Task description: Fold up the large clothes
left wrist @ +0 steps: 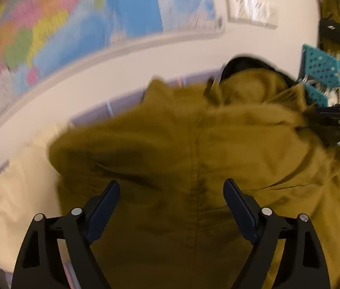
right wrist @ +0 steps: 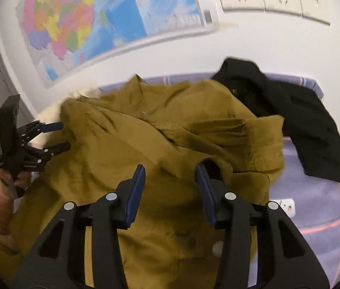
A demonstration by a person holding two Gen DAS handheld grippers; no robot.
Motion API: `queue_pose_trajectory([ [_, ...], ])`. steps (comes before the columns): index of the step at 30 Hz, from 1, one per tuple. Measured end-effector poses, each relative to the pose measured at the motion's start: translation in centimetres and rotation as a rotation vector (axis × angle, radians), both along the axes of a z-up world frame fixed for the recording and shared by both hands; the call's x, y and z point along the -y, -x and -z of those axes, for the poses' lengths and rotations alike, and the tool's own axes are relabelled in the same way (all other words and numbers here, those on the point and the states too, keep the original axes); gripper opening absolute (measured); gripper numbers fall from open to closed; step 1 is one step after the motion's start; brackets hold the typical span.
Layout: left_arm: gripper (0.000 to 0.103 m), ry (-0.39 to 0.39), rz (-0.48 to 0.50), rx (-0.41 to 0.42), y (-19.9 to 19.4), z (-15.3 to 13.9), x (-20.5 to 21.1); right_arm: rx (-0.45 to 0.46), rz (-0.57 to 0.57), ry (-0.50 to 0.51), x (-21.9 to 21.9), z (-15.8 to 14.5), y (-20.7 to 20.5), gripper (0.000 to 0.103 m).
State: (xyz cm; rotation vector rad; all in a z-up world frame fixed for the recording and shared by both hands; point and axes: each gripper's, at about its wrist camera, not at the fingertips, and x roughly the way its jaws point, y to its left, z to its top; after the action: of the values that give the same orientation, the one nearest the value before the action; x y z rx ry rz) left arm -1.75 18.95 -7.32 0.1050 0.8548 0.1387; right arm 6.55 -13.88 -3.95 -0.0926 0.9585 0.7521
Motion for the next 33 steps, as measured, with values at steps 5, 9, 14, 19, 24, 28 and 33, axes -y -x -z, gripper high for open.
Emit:
queue_pose_trajectory([
  [5, 0.083, -0.028, -0.051, -0.093, -2.0, 2.9, -0.8, -0.064, 0.151, 0.061, 2.1, 2.2, -2.7, 0.044],
  [9, 0.083, -0.035, -0.05, -0.097, -2.2, 2.9, -0.7, -0.018, 0.255, -0.044, 6.1, -0.8, -2.0, 0.053],
  [14, 0.083, -0.04, -0.06, -0.082, -2.1, 2.8, -0.4, 0.055, 0.145, -0.103, 5.1, -4.1, 1.0, 0.053],
  [19, 0.083, -0.035, -0.071, -0.056, -1.0, 2.1, -0.1, 0.037, -0.016, -0.059, 0.4, -2.9, 2.4, 0.053],
  [24, 0.083, -0.023, -0.064, -0.034, 0.4, 1.2, 0.0, -0.051, -0.018, 0.027, -1.9, 1.4, 0.9, 0.05],
  [28, 0.084, -0.02, -0.069, -0.032, 0.7, 1.2, -0.2, -0.113, 0.011, 0.015, -1.8, 3.3, -0.3, 0.046],
  [33, 0.085, -0.019, -0.075, -0.03, 0.6, 1.3, -0.2, -0.107, 0.023, -0.007, -1.1, 1.7, 1.0, 0.051],
])
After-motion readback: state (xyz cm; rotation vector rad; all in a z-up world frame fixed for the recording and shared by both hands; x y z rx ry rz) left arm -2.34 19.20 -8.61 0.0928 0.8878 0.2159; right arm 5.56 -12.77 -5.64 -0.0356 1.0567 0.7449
